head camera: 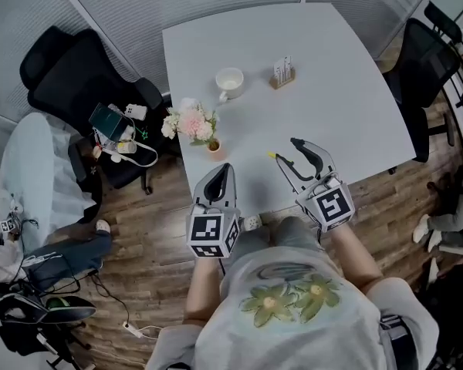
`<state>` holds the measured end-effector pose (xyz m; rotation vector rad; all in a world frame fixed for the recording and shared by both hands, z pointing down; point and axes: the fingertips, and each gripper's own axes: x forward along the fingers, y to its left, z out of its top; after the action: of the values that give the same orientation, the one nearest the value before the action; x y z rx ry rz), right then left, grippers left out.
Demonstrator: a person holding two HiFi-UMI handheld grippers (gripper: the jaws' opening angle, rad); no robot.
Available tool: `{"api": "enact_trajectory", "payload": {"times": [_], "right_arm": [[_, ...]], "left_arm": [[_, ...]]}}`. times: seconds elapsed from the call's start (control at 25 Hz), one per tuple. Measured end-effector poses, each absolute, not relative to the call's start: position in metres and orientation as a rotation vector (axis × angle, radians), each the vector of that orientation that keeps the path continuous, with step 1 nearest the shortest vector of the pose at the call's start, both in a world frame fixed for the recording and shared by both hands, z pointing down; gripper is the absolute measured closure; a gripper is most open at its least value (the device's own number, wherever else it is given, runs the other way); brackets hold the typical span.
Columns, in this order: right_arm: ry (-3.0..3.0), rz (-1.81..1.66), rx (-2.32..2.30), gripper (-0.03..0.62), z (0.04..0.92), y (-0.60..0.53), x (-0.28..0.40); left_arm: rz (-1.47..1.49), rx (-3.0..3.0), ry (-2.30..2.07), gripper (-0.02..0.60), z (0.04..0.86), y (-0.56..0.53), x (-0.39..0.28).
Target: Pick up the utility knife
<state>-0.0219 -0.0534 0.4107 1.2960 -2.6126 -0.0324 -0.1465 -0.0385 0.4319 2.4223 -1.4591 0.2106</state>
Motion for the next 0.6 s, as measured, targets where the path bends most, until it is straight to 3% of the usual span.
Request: {"api": "enact_trajectory", "payload": {"times": [0.6], "right_arm": [[-2.497,0.063,1.24,0.405,0.469,-0.081,-0.014]], "left_arm": [[0.316,2.394,-1.393,0.581,0.464,-0.072,-0.143]]}}
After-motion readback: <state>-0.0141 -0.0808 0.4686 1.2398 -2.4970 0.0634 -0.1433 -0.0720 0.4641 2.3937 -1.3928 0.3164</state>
